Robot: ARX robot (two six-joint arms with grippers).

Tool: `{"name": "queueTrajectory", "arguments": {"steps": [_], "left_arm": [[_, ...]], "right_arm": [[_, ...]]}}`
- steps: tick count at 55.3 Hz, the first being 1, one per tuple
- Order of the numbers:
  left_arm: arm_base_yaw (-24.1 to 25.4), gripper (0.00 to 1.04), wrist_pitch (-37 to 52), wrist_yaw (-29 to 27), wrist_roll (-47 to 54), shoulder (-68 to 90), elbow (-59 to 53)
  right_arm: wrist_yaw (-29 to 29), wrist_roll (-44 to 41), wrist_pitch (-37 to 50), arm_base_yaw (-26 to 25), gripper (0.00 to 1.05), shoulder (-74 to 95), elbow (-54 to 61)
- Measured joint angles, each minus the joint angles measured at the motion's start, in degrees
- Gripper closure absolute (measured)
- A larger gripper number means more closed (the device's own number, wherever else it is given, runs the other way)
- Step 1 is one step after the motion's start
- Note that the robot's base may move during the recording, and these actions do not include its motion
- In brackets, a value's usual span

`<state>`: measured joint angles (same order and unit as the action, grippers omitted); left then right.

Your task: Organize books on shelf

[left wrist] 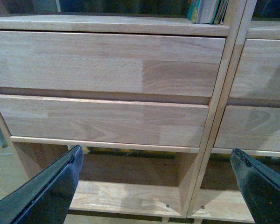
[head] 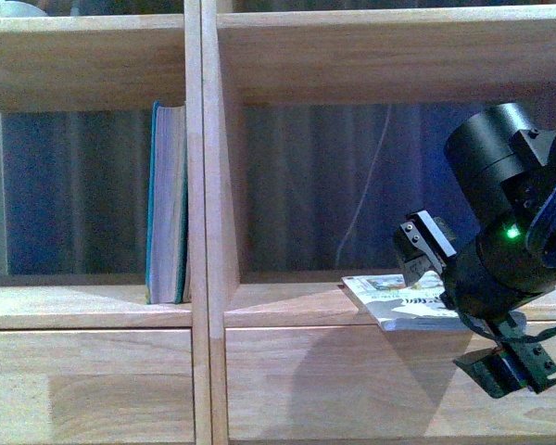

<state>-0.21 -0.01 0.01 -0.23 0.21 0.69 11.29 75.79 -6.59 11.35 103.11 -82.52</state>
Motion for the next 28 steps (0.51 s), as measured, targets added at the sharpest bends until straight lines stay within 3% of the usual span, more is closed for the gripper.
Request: {"name": "queueTrajectory", "arguments": {"steps": [5,15,28], "left_arm": [[0.00,0.07,0.00,-0.02,0.00,0.00,0.00],[0.00,0.07,0.00,-0.02,0.00,0.00,0.00],[0.00,0.07,0.00,-0.02,0.00,0.00,0.00]], "right_arm": [[1.05,0.37,-0.68,-0.13,0.09,1.11,-0.52],[1.44,1.01,-0.46,-0.11,0.35,0.87,-0.63],[1.57,1.05,0.63,-0.46,0.76,-0.76,0.15]]}}
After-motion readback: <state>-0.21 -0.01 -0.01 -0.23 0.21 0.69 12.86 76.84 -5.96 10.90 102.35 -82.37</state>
